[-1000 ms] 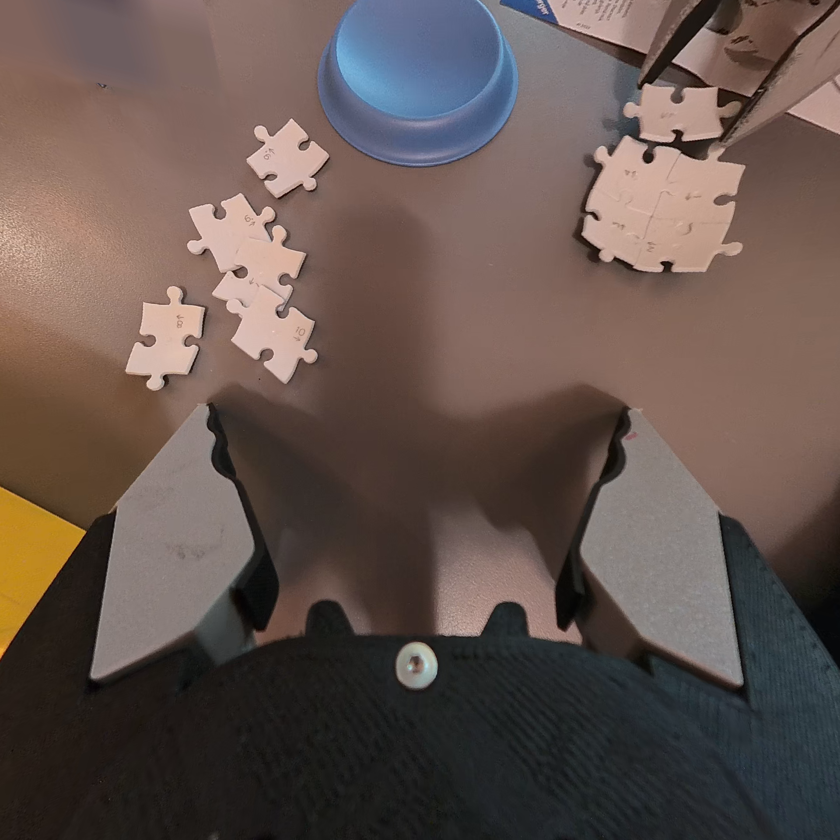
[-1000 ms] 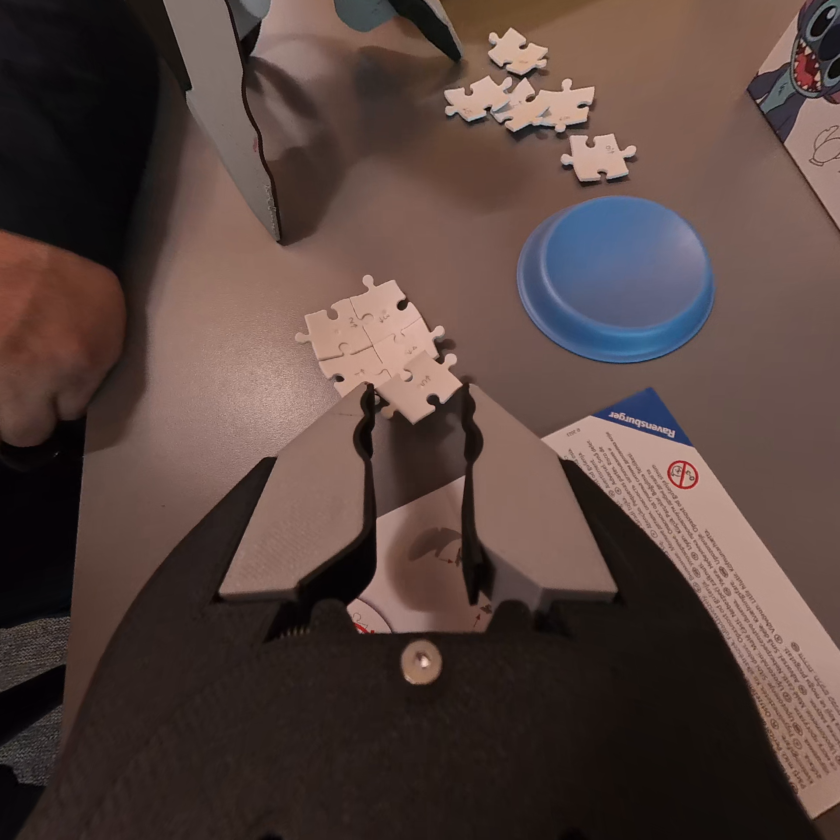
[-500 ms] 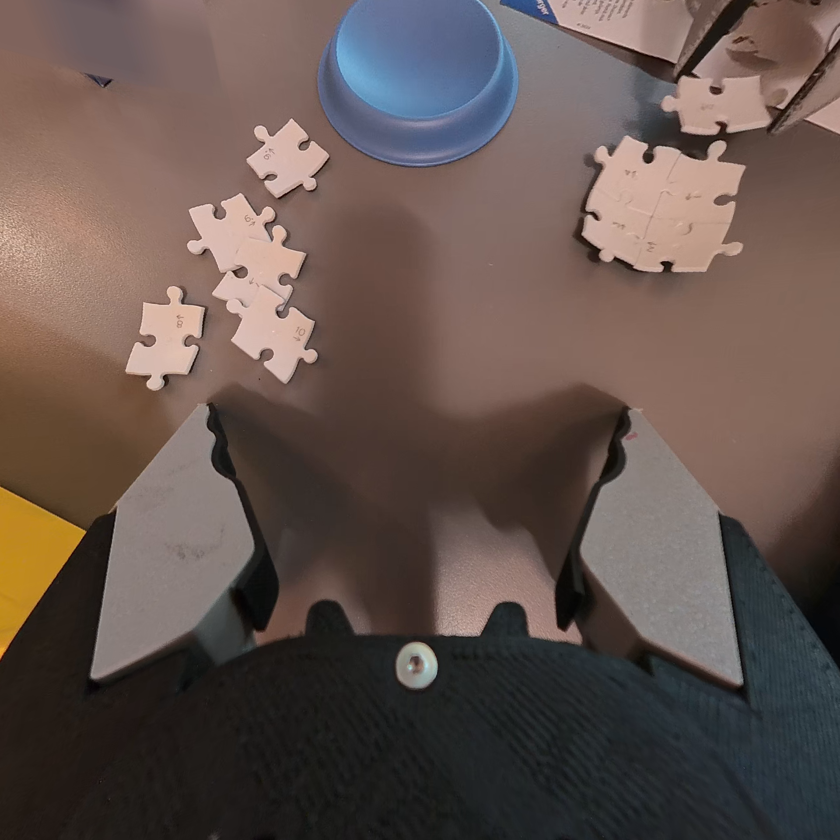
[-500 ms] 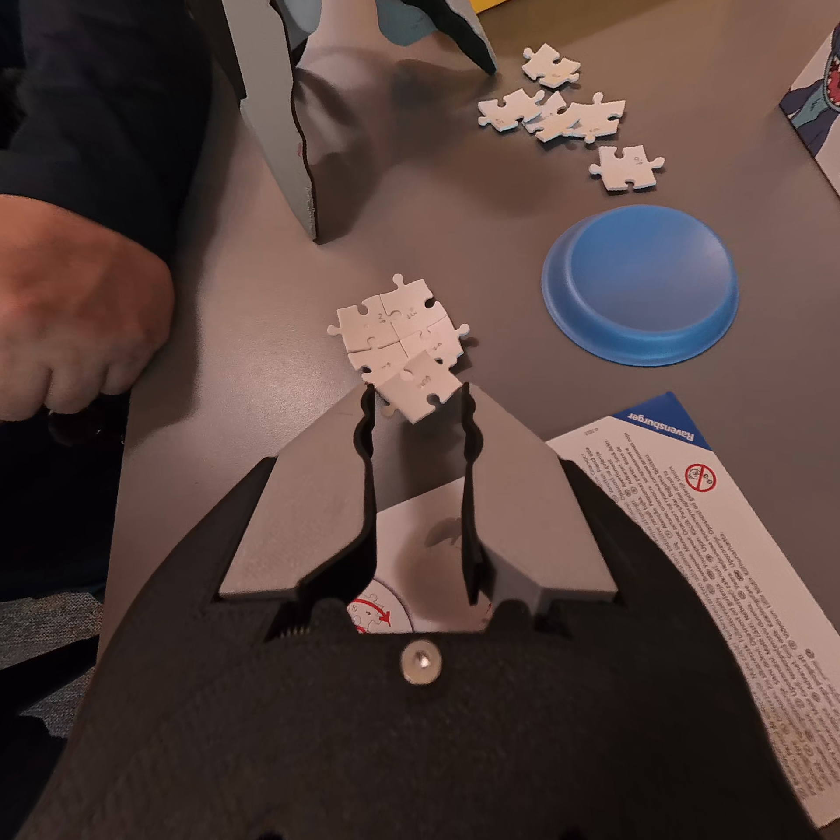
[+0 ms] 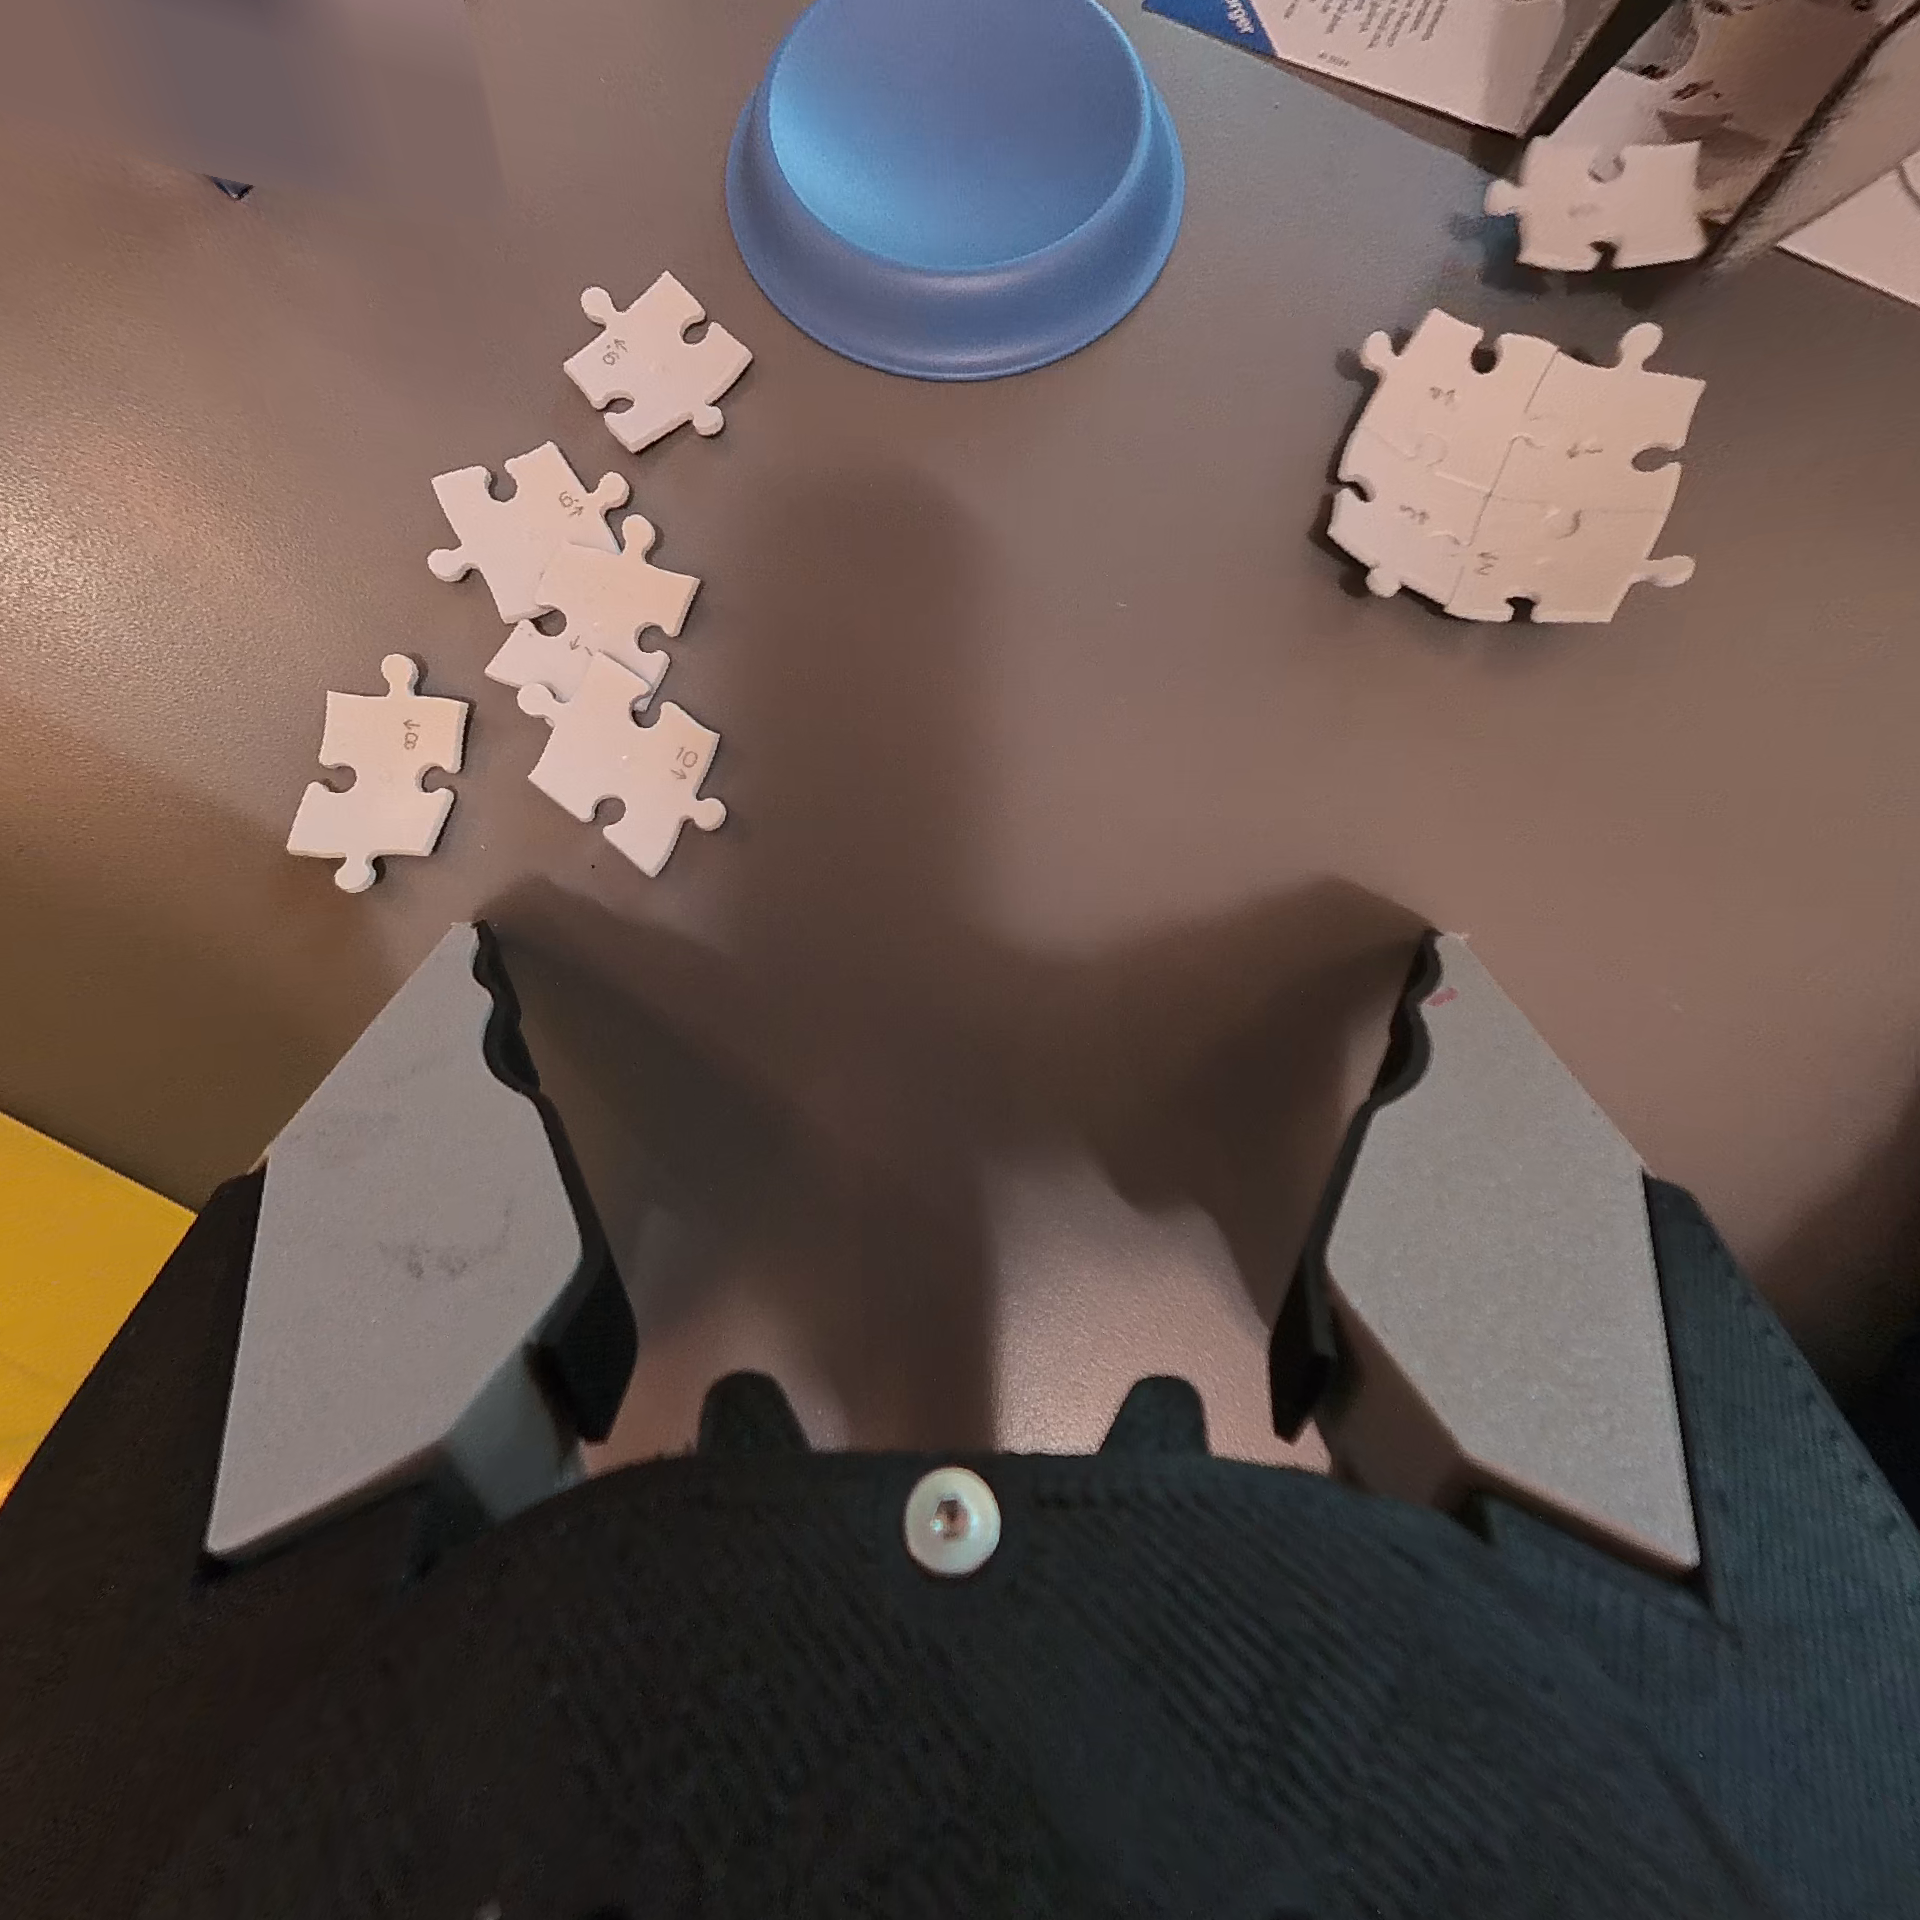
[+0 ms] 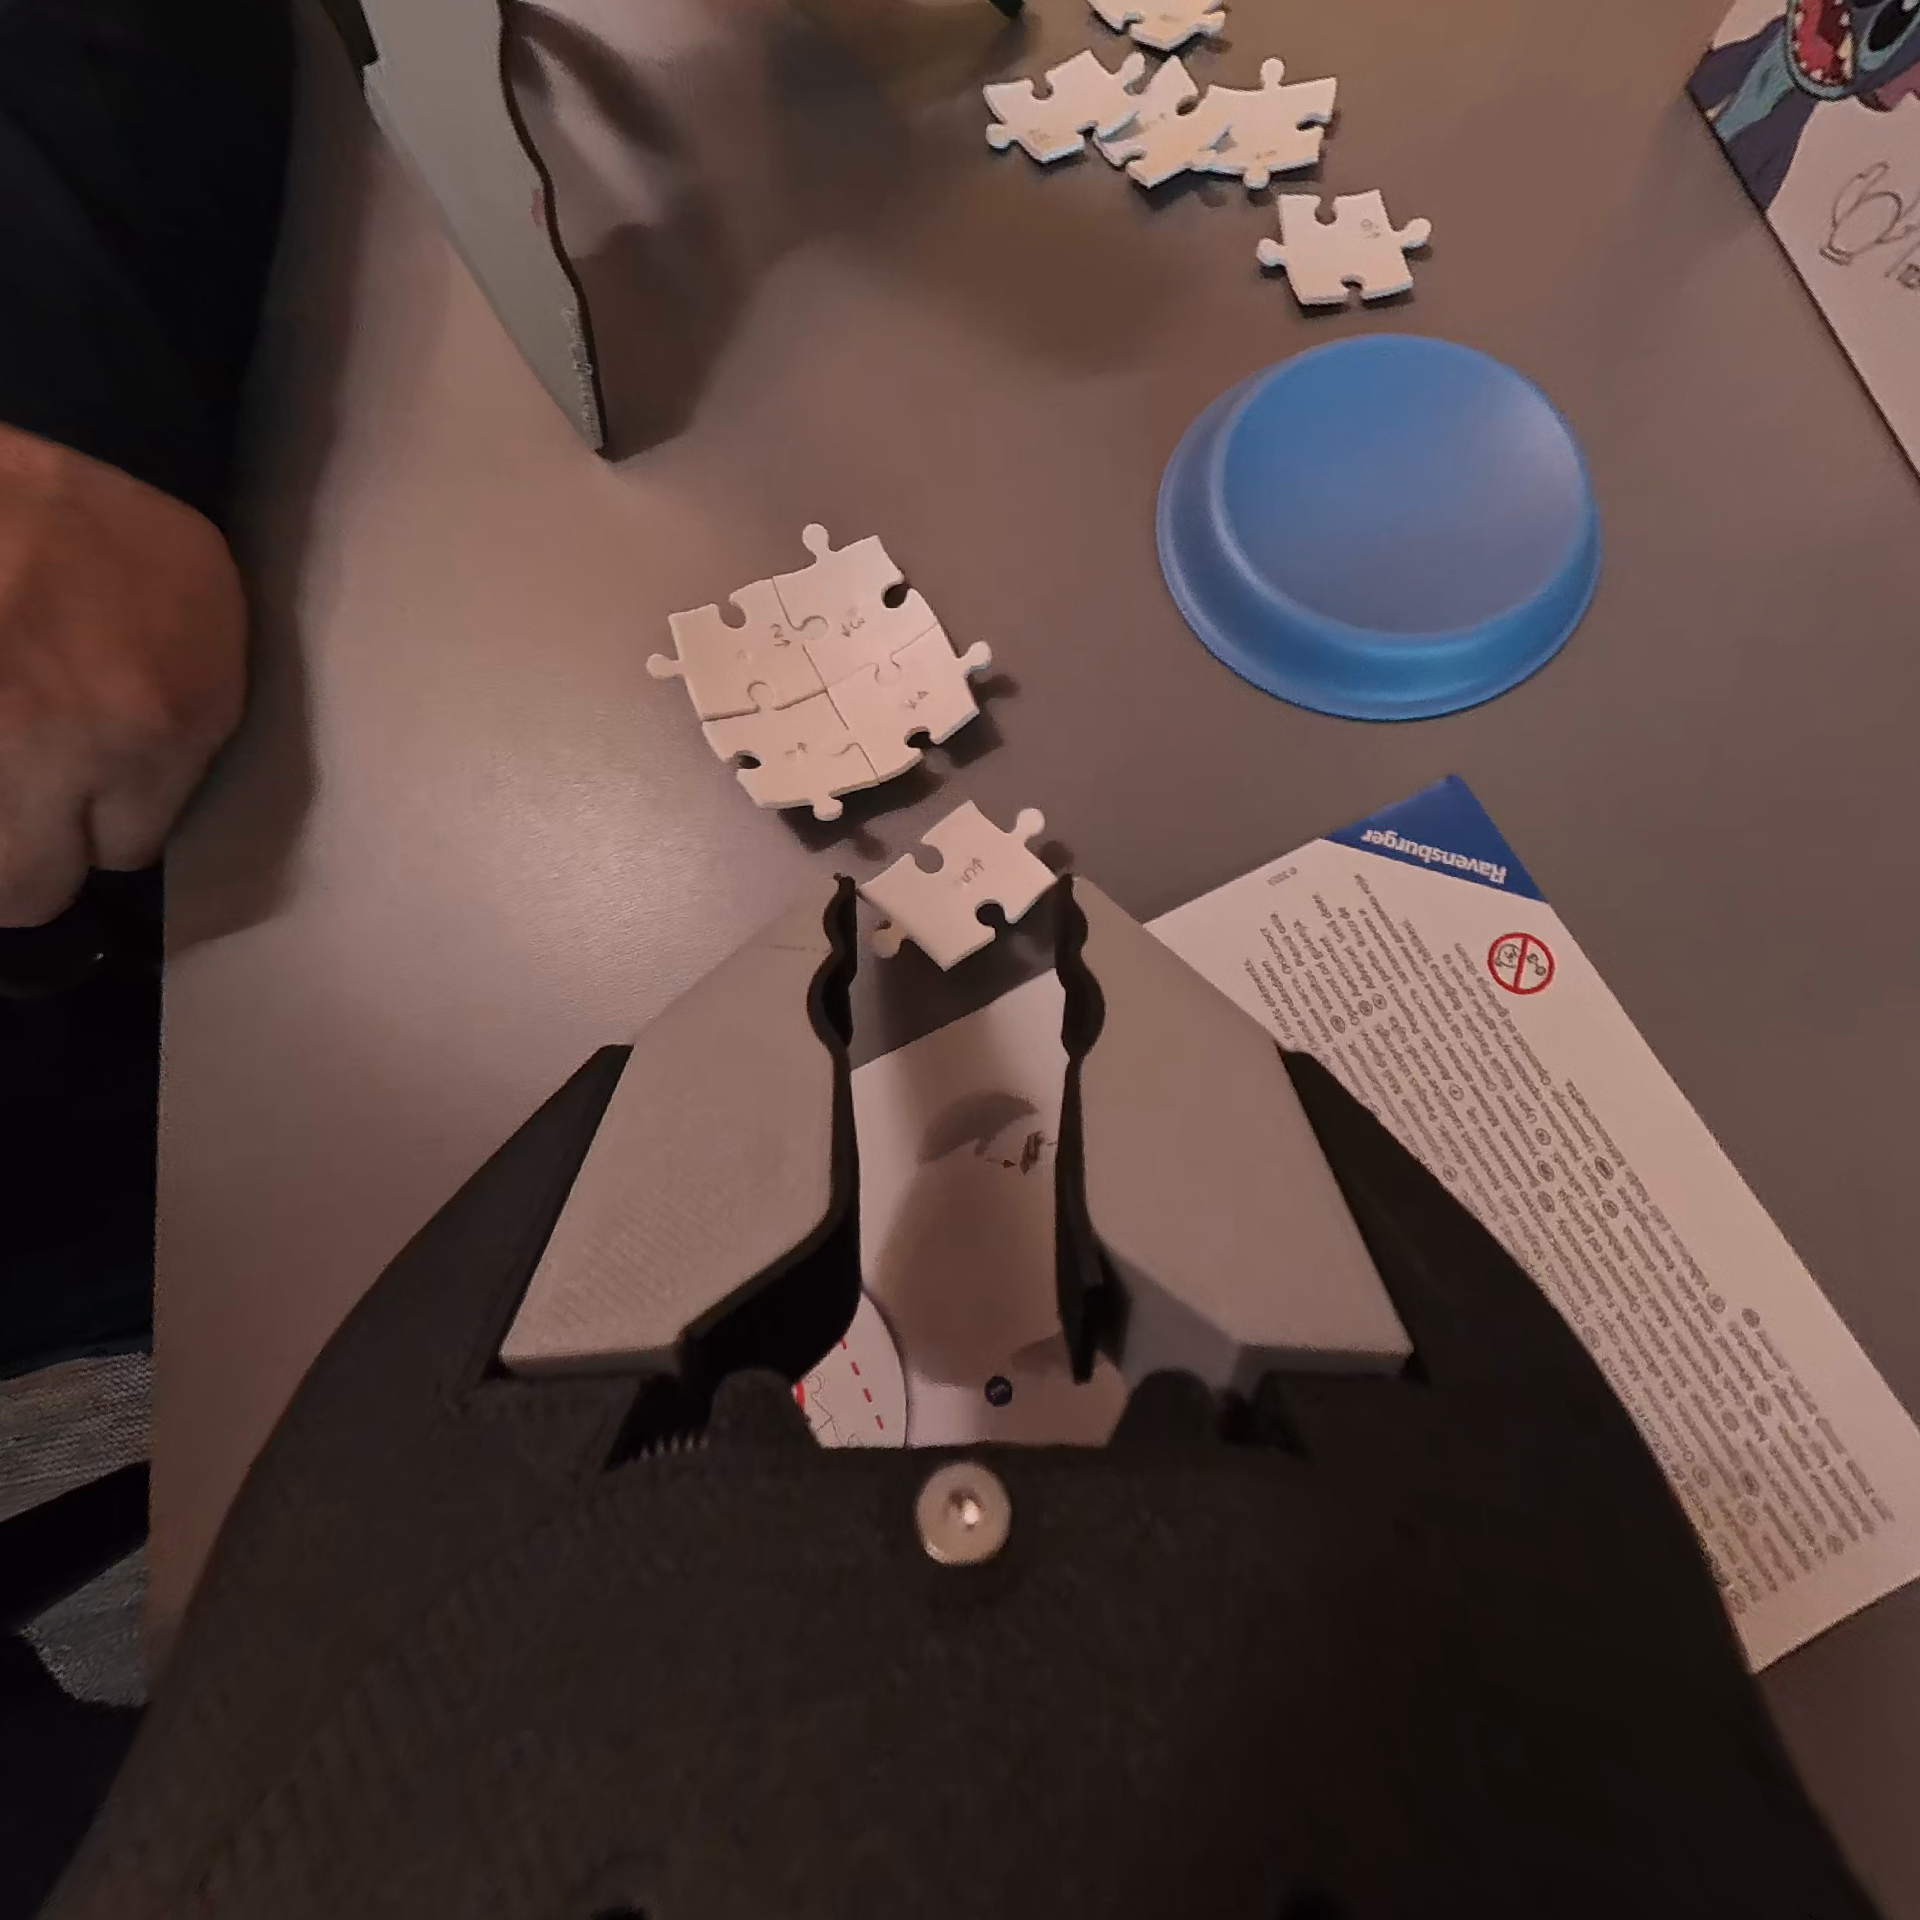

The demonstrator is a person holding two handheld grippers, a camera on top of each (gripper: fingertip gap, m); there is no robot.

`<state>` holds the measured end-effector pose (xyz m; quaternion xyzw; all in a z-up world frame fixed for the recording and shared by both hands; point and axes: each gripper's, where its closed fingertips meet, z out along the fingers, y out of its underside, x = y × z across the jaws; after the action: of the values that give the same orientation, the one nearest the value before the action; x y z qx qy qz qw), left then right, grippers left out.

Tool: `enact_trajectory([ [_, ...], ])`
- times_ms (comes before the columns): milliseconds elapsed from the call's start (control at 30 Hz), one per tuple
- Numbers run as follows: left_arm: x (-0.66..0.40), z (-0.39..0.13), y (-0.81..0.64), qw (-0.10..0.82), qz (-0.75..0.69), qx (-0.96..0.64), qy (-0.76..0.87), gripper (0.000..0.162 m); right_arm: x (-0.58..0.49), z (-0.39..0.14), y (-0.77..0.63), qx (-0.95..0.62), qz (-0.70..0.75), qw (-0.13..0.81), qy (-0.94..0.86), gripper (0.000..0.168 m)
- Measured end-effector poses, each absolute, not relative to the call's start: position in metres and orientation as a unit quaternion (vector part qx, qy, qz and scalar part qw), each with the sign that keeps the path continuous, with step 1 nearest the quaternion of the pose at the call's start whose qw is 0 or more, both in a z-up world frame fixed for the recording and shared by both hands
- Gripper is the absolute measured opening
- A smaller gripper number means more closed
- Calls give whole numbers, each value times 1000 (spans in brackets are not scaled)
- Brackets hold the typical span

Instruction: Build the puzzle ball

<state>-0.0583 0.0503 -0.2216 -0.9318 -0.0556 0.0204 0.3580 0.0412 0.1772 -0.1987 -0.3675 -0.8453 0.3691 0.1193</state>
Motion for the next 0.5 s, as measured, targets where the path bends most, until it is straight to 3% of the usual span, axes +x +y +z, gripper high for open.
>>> enact_trajectory([
  [500, -58, -221, 50, 358, 20, -932, -56, 158, 2, -180, 183, -550, 445, 75, -703, 35],
])
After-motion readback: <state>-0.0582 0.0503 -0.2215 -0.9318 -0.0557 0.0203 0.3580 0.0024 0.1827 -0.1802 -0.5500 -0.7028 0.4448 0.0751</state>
